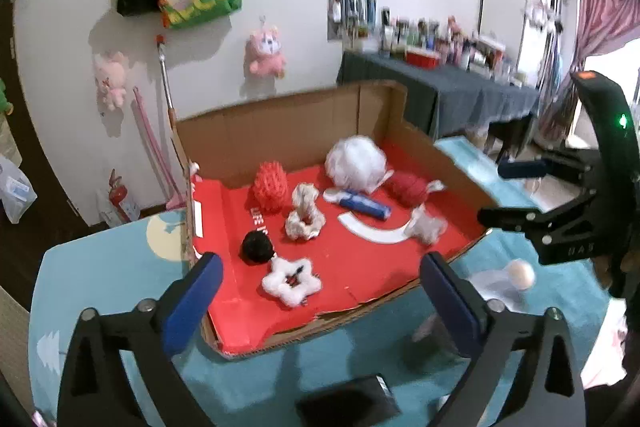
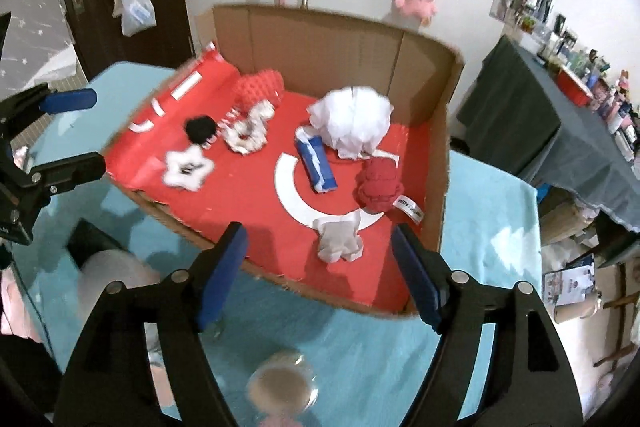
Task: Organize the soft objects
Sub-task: 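Withdraw both open tools from the box back over the table, then move the left tool toward the rolled white cloth while the right tool approaches the powder puff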
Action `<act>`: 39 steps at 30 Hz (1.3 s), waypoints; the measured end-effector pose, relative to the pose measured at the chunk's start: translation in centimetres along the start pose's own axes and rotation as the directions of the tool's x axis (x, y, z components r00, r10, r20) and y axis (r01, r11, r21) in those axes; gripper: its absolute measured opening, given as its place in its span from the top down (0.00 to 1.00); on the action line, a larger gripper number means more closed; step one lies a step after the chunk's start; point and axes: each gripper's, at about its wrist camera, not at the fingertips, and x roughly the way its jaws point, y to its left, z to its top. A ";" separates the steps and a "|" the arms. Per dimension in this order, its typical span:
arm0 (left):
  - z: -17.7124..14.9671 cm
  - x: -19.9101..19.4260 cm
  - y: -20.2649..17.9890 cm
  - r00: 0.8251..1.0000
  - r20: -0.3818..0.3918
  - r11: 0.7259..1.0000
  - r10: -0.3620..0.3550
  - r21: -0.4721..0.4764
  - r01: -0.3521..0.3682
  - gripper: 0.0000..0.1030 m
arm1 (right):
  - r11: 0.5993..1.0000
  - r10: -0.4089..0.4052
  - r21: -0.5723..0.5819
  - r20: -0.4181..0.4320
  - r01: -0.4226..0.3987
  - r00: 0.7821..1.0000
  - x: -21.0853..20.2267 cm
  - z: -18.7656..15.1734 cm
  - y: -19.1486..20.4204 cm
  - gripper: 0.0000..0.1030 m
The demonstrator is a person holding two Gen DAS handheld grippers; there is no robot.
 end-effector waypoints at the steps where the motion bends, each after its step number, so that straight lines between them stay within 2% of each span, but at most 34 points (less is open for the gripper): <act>1: -0.1 -1.1 -0.3 1.000 0.023 1.000 -0.007 -0.002 0.007 0.02 | 1.000 0.000 0.006 0.019 0.000 1.000 -1.0 -0.2 0.2 0.26; 4: -0.5 -3.1 -1.0 0.998 0.068 1.000 -0.006 -0.011 0.006 0.00 | 1.000 0.008 0.008 0.072 -0.008 0.997 -3.6 -0.9 1.0 0.20; 18: -3.9 -9.7 -4.8 0.980 0.197 0.999 0.007 -0.040 0.001 0.00 | 0.999 -0.020 0.052 0.227 0.008 0.974 -10.8 -5.6 3.3 0.20; 21: -5.0 -10.6 -5.6 0.975 0.220 0.999 0.007 -0.042 0.002 0.00 | 0.998 -0.021 0.059 0.261 0.005 0.965 -11.9 -7.0 3.7 0.13; 23: -5.6 -11.1 -6.2 0.972 0.236 0.999 0.006 -0.041 0.004 0.00 | 0.998 -0.031 0.064 0.285 0.013 0.958 -12.7 -8.1 4.1 0.12; 28: -7.3 -11.5 -7.2 0.967 0.253 0.999 0.012 -0.055 0.001 0.00 | 0.996 -0.062 0.080 0.329 0.037 0.942 -13.8 -10.5 5.0 0.12; 39: -11.2 -11.5 -8.1 0.959 0.275 0.994 0.060 -0.109 -0.031 0.00 | 0.986 -0.116 0.151 0.359 0.065 0.926 -13.6 -14.7 6.0 0.12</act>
